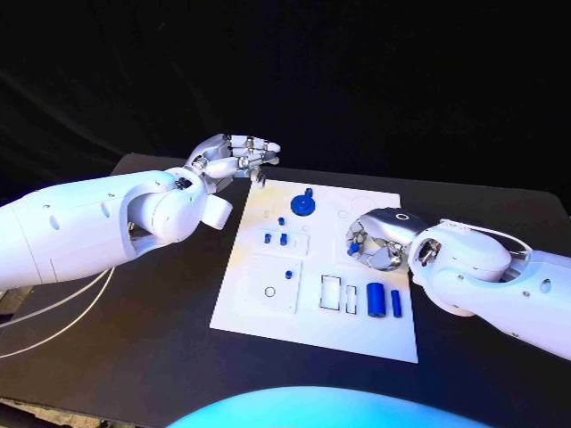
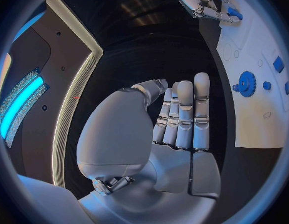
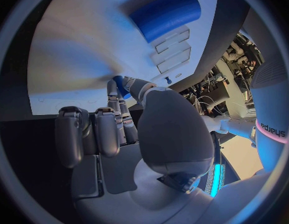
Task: Assemble the parts on the task board
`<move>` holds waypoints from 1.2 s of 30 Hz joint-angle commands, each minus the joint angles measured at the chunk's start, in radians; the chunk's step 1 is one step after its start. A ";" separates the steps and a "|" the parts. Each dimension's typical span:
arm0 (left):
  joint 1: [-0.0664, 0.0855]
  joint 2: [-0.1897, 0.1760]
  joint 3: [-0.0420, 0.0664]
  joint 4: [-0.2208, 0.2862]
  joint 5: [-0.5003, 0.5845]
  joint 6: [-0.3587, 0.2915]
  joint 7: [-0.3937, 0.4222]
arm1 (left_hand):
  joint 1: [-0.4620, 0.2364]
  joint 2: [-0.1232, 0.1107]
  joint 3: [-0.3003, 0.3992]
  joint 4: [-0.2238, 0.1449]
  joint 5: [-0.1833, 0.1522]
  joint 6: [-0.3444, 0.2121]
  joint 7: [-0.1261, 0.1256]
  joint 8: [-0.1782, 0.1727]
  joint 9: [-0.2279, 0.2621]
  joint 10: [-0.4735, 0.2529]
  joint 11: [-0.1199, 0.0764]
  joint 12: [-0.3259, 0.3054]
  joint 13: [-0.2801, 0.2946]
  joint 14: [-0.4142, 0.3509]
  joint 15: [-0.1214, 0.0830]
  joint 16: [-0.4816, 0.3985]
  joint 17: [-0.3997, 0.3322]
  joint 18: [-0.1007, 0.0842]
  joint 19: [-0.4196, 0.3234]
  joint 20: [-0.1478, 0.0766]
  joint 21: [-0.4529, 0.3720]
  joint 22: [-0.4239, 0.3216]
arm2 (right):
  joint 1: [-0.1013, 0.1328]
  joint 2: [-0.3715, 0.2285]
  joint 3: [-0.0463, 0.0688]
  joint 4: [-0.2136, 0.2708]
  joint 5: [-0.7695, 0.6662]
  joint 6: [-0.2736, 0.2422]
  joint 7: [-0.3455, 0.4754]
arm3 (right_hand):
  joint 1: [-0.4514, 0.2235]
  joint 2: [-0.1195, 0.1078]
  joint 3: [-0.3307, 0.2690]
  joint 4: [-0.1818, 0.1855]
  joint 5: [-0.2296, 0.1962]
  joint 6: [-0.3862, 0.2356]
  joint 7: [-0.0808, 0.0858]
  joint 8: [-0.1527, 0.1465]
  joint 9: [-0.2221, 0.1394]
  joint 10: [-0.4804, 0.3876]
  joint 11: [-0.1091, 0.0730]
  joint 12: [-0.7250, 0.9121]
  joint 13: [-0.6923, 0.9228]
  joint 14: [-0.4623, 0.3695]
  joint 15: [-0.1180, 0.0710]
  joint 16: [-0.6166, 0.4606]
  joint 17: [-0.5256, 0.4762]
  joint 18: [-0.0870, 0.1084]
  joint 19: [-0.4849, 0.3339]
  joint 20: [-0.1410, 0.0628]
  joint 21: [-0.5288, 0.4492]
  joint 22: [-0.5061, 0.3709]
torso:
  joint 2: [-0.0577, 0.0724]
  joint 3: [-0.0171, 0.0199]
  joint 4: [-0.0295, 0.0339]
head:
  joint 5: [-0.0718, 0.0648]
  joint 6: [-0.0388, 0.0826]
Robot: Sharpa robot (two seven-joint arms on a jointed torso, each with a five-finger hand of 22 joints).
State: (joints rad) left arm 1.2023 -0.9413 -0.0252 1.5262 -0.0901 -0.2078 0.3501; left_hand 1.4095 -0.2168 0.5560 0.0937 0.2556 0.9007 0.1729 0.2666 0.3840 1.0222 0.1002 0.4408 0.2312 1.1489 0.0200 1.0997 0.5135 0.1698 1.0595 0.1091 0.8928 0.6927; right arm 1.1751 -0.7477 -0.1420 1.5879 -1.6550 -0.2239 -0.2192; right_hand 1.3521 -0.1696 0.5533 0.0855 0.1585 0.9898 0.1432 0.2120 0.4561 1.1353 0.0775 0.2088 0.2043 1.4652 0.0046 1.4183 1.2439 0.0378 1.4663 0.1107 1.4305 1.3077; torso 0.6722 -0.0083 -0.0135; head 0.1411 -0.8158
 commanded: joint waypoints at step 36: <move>-0.001 0.016 0.000 -0.016 0.014 0.016 0.004 | 0.000 0.010 -0.002 -0.001 0.005 -0.003 0.001 0.000 -0.001 -0.006 0.000 0.006 0.002 -0.007 0.002 -0.003 -0.002 0.015 0.006 0.000 -0.008 -0.002 | -0.006 0.000 0.009 0.191 0.123 -0.233 0.011 | -0.018 0.025 0.010 0.013 -0.004 0.046 -0.019 0.031 0.021 0.047 -0.017 0.013 0.005 0.041 -0.020 0.008 0.000 -0.012 0.057 -0.020 0.023 0.218 | -0.004 -0.0022 0.0009 | 0.025 0.000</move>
State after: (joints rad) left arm 1.2014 -0.9281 -0.0252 1.5102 -0.0863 -0.2066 0.3475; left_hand 1.4096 -0.2168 0.5560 0.0937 0.2556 0.9007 0.1729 0.2666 0.3840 1.0223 0.1001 0.4408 0.2318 1.1489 0.0200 1.0997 0.5128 0.1698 1.0595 0.1091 0.8887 0.6919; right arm 1.1723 -0.7542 -0.1329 1.7735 -1.5630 -0.4340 -0.2294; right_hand 1.3330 -0.1516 0.5614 0.0937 0.1510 1.0270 0.1269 0.2364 0.4643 1.1740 0.0610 0.2186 0.2089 1.4635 -0.0081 1.4222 1.2443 0.0378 1.4663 0.0965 1.4503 1.3073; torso 0.6688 -0.0091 -0.0129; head 0.1597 -0.8155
